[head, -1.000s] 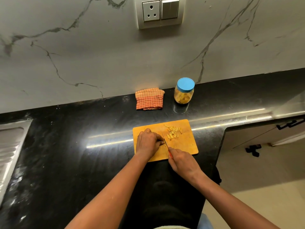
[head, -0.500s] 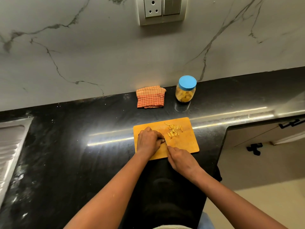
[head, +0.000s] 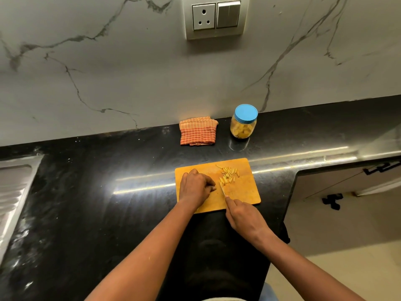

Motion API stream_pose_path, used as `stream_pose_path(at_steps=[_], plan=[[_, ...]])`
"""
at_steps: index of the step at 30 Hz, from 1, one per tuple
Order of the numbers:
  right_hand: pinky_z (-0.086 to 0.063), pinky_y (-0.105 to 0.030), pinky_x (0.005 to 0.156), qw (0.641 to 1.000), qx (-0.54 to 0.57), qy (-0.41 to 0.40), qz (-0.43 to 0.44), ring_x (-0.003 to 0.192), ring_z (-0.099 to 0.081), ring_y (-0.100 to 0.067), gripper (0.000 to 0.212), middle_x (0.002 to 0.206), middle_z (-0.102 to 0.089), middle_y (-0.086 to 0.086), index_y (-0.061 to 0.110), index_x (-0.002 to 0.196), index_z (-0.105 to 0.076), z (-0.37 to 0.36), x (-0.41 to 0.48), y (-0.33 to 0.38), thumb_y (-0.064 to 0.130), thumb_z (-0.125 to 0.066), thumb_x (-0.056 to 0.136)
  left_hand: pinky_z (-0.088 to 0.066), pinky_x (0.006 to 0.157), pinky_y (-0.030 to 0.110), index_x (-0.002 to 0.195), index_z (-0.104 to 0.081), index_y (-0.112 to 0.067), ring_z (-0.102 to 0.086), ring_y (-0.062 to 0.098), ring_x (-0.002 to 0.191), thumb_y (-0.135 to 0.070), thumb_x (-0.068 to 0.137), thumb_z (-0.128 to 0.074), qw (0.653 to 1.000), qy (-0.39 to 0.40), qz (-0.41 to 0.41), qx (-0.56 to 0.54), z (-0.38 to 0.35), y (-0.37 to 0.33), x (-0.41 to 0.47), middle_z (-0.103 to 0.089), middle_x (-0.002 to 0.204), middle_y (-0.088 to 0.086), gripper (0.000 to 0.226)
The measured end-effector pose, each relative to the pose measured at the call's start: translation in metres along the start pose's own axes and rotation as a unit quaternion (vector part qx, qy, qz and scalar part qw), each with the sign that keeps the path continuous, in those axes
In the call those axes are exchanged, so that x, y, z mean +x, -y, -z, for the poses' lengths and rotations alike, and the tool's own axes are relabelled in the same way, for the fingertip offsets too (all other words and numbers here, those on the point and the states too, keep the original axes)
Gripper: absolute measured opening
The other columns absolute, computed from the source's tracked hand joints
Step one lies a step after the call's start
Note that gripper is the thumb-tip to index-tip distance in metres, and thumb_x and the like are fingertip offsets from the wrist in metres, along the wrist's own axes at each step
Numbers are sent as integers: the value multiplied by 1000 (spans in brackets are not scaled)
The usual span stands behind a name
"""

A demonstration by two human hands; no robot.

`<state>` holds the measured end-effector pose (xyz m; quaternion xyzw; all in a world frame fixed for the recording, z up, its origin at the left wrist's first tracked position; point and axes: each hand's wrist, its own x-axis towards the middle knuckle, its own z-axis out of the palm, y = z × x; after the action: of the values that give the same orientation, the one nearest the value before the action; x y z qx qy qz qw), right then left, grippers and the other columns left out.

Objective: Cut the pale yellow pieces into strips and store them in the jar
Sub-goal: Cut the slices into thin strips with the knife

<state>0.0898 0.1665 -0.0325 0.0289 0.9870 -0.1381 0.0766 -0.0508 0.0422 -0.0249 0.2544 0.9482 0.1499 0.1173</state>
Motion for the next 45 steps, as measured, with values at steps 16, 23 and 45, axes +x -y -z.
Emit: stream_pose_path(at_steps=[16, 23, 45], plan=[[-53, -28, 81, 995, 87, -41, -1, 98, -64, -17, 46, 119, -65, -4, 13, 144, -43, 3, 0, 10, 32, -41, 102, -40, 88, 34, 99, -76, -32, -50, 14, 98, -43, 81, -75, 998, -1, 9, -63, -3, 6, 5, -71, 95, -9, 21], [-53, -28, 83, 996, 86, -36, 8, 99, -63, -17, 46, 120, -65, -3, 14, 144, -43, 4, 3, 6, 33, -41, 102, -53, 87, 39, 87, -79, -25, -62, 5, 83, -31, 73, -84, 987, 18, 29, -154, -1, 4, 10, -74, 85, -11, 17], [-54, -34, 78, 1000, 16, 17, 10, 92, -63, -21, 47, 115, -63, -6, 11, 146, -35, -4, 6, 9, 27, -37, 103, -56, 79, 32, 84, -77, -26, -61, 4, 78, -24, 75, -83, 986, 62, 48, -150, 3, 4, 17, -71, 81, -11, 11]])
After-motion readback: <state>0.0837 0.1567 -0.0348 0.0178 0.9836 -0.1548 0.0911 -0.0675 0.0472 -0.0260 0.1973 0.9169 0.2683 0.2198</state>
